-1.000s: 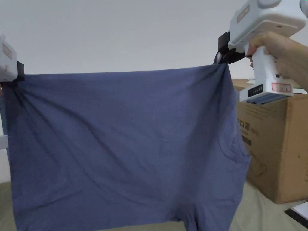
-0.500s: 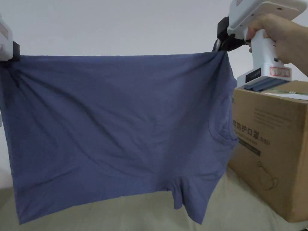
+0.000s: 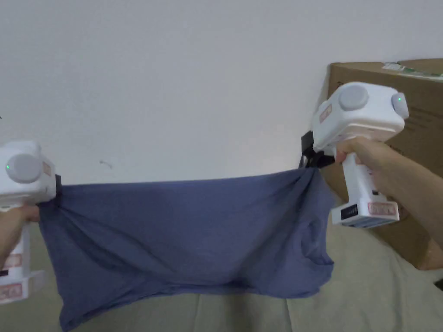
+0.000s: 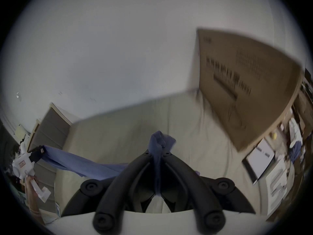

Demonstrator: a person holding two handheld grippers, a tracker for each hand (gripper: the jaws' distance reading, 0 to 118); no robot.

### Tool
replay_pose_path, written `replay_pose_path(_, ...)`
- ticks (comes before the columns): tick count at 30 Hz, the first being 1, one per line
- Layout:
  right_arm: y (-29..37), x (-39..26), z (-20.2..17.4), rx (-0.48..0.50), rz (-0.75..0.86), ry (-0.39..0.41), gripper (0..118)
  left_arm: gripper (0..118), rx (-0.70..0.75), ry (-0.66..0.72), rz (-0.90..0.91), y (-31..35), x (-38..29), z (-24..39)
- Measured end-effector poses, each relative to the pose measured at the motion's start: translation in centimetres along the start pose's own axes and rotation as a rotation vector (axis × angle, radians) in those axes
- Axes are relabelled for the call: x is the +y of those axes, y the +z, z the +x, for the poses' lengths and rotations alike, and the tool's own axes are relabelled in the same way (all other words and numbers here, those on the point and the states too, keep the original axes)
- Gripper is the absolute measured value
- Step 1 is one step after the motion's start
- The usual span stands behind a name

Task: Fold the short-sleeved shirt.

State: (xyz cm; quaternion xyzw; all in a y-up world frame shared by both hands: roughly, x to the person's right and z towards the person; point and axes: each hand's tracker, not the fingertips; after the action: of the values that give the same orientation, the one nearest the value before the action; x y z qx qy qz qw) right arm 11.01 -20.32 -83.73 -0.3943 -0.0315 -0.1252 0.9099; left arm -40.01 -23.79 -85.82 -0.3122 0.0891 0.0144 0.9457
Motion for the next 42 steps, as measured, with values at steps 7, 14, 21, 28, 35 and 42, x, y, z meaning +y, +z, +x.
replay_pose_path(7, -12.6, -13.3, 3.3, -0.046, -0.276, -0.039, 3, 3, 0.003, -0.013, -0.265, -7.8, -16.4, 1.1)
replay_pose_path(14, -12.6, -17.2, 7.4, 0.003, -0.293, -0.126, 3, 3, -0.005, -0.053, -0.255, -7.4, -19.6, -1.4)
replay_pose_path(21, -5.6, -22.7, 7.4, 0.067, -0.231, -0.087, 3, 3, -0.043, -0.057, -0.188, 0.5, -21.4, -3.6)
replay_pose_path(28, 3.7, -33.2, 8.7, 0.085, -0.195, -0.033, 3, 3, -0.044, -0.099, -0.191, 10.7, -30.5, -7.8)
replay_pose_path(35, 11.1, -44.3, 10.5, 0.11, -0.21, 0.016, 3, 3, -0.032, -0.117, -0.204, 20.8, -39.8, -11.1)
replay_pose_path(42, 15.6, -50.3, 12.0, 0.122, -0.221, 0.026, 3, 3, -0.009, -0.135, -0.196, 26.8, -44.6, -12.2)
